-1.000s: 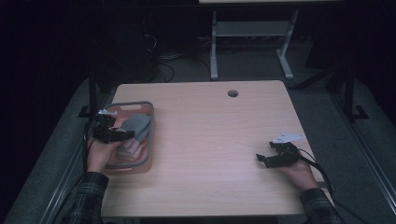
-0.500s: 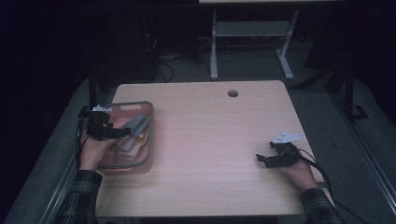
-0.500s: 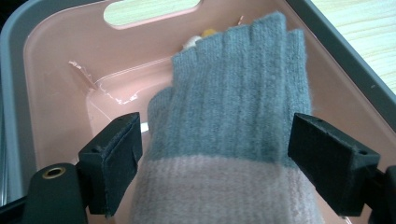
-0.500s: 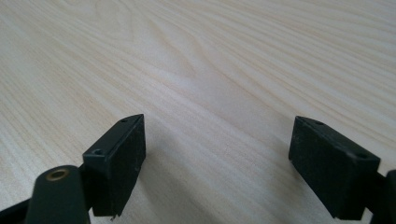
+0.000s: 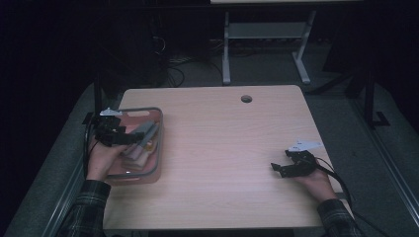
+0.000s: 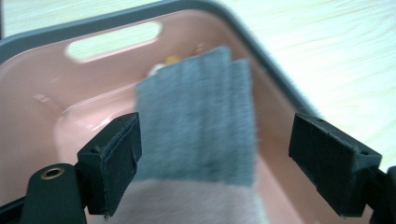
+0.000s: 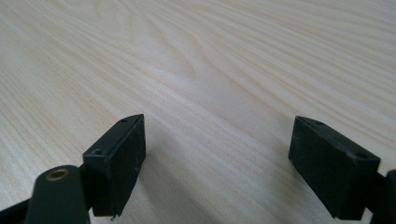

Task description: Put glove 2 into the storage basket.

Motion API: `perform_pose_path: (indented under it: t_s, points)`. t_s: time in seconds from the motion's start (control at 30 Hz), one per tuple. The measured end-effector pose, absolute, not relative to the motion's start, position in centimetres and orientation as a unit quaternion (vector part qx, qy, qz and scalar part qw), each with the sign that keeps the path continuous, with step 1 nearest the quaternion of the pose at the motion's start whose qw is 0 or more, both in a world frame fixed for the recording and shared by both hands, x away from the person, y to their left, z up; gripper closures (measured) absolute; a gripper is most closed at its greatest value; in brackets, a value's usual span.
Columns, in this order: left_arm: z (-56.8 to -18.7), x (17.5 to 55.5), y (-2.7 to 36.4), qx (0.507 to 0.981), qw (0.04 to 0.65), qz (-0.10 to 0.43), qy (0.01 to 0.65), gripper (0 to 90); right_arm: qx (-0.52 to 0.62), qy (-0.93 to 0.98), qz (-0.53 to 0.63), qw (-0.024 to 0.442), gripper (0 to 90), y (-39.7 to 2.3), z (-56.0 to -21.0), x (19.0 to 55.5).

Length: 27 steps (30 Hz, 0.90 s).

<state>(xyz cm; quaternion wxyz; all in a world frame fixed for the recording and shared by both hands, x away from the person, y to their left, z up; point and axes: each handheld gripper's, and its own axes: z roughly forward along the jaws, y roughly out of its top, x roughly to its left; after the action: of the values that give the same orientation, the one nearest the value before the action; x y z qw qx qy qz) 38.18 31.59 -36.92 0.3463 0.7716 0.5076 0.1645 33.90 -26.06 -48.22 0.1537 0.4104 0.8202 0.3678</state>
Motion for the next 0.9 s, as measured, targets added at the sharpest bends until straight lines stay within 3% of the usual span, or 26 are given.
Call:
perform_pose_path:
  t_s: [0.9]
  points:
    - [-36.7,37.0,21.8,0.815,0.402,0.109,0.403,16.7,0.409,0.82,0.368,0.154,18.4,-26.1,-48.2,33.9]
